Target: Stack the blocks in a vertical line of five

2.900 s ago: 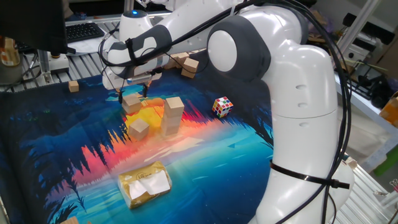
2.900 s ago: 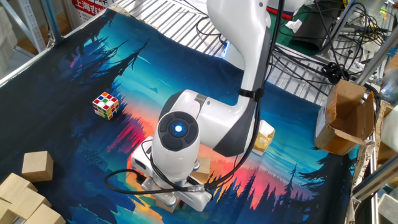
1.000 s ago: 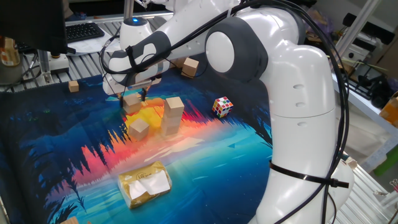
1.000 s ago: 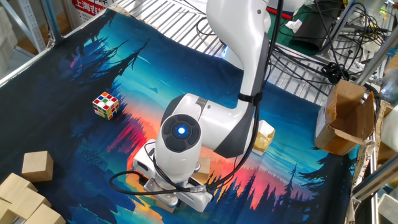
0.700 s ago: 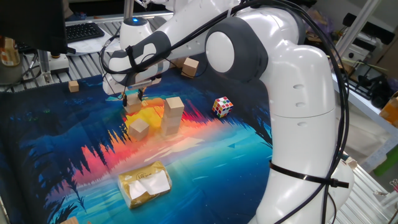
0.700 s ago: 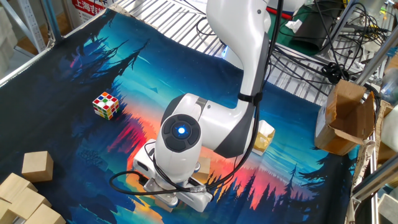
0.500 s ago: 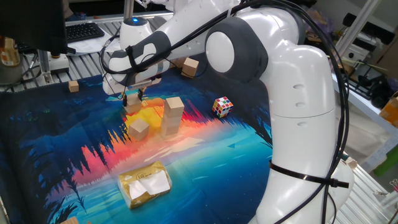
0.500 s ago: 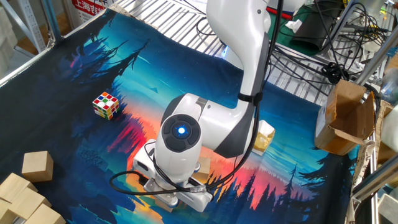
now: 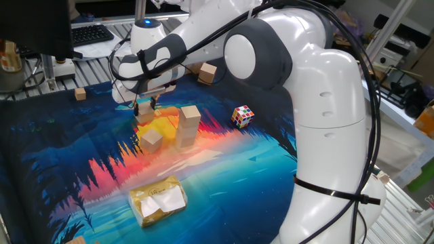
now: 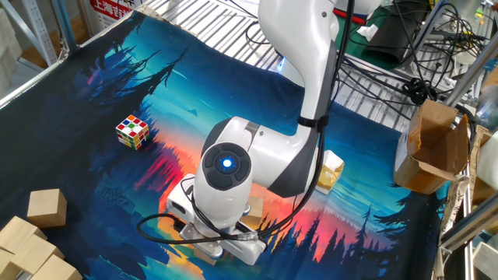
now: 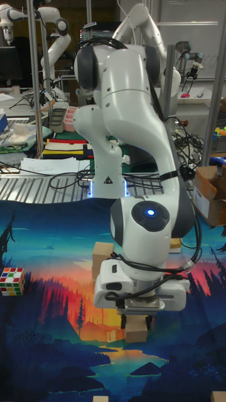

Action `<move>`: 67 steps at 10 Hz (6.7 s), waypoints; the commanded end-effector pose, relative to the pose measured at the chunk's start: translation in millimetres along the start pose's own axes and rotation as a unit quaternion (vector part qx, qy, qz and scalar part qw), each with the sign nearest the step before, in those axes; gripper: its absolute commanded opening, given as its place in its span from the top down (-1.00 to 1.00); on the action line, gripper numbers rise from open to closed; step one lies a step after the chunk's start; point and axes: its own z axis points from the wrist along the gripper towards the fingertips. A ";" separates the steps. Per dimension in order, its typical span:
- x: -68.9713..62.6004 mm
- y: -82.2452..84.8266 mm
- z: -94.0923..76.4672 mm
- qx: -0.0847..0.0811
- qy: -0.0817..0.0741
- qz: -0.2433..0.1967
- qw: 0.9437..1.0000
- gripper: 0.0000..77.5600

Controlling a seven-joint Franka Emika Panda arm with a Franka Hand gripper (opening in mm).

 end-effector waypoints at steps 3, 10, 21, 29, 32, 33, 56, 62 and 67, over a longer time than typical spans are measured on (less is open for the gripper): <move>27.4 -24.4 -91.2 0.024 0.026 0.009 0.999 0.97; 36.9 -35.2 -109.5 0.027 0.030 0.008 0.999 0.97; 64.7 -68.8 -147.0 0.027 0.045 -0.004 0.999 0.97; 87.3 -81.7 -158.1 0.025 0.048 -0.011 0.998 0.97; 101.9 -77.7 -162.3 0.025 0.048 -0.003 0.999 0.97; 106.1 -78.0 -161.5 0.025 0.047 -0.002 0.999 0.97; 137.9 -85.5 -148.0 0.000 0.022 0.070 0.997 0.97; 138.0 -85.5 -148.0 0.001 0.021 0.076 0.997 0.97; 138.0 -85.5 -148.0 0.001 0.020 0.077 0.997 0.97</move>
